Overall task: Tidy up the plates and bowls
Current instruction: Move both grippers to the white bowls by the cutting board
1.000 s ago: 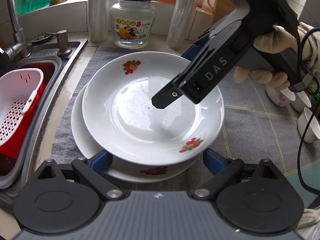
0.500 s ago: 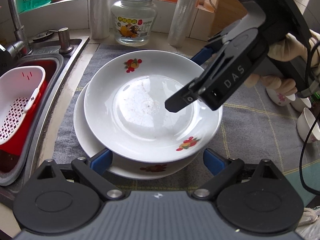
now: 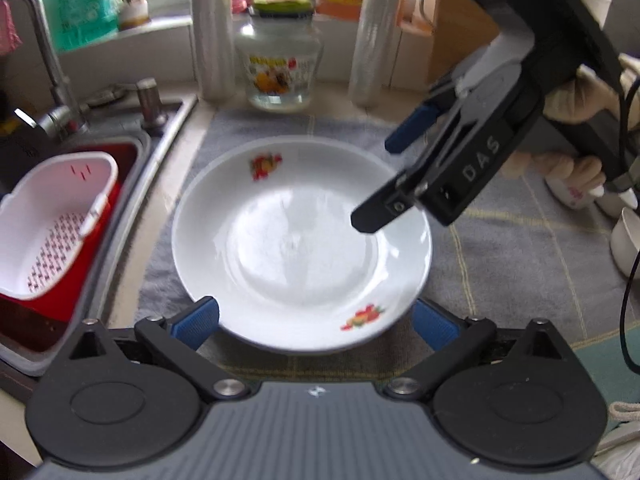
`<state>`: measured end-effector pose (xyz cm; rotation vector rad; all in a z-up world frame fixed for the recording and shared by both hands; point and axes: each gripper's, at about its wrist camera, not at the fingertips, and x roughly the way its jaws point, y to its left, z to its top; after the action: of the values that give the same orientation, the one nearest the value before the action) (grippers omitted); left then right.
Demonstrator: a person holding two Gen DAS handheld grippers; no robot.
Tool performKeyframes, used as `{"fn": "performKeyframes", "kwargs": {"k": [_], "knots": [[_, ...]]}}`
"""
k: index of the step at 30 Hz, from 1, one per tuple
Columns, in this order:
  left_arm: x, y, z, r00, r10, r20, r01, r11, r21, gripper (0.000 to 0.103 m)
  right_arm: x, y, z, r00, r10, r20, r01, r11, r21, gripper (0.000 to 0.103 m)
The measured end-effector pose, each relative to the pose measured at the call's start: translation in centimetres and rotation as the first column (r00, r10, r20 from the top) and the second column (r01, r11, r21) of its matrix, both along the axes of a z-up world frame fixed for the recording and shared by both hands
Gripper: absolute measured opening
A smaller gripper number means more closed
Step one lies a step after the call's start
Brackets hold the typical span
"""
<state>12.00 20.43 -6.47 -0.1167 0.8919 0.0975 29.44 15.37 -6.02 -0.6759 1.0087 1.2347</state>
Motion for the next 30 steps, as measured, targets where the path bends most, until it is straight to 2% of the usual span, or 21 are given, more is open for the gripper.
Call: {"fn": "performKeyframes", "kwargs": {"k": [5,12,15,18,19,25,30], "knots": [[-1.2,-0.5,0.7,0.993,0.024,0.118,-0.035,0.995,0.095,0.102,-1.0,-1.2,0.6,0.998,-0.038,0.055,0.035,0.998,0.060,0.103],[-1.6,-1.1,1.4,0.972,0.028,0.233,-0.051,0.994,0.096,0.102,-2.5,-4.8,1.8,0.968,-0.168,0.186,0.141,0.979,0.150,0.103],[-1.4,-1.8,1.5,0.965,-0.001,0.262,-0.029,0.993,0.110,0.102,-3.1,-7.3,2.4,0.946,-0.269,0.183,0.231,0.952,0.202,0.103],[-0.8,-2.6,1.4,0.960,-0.034,0.279,0.002,0.993,0.114,0.102,-4.0,-10.2,2.7,0.893,-0.388,0.226,0.334,0.910,0.246,0.103],[-0.5,-3.1,1.4,0.959,-0.046,0.281,0.015,0.994,0.111,0.102,-4.3,-11.1,2.8,0.886,-0.408,0.218,0.359,0.904,0.230,0.103],[1.1,-6.9,1.2,0.945,-0.131,0.299,0.098,0.988,0.122,0.102,-5.5,-17.2,3.1,0.775,-0.566,0.282,0.508,0.823,0.255,0.103],[2.3,-11.2,0.7,0.934,-0.195,0.298,0.173,0.980,0.097,0.102,-6.0,-22.5,2.5,0.724,-0.626,0.289,0.569,0.779,0.263,0.103]]}}
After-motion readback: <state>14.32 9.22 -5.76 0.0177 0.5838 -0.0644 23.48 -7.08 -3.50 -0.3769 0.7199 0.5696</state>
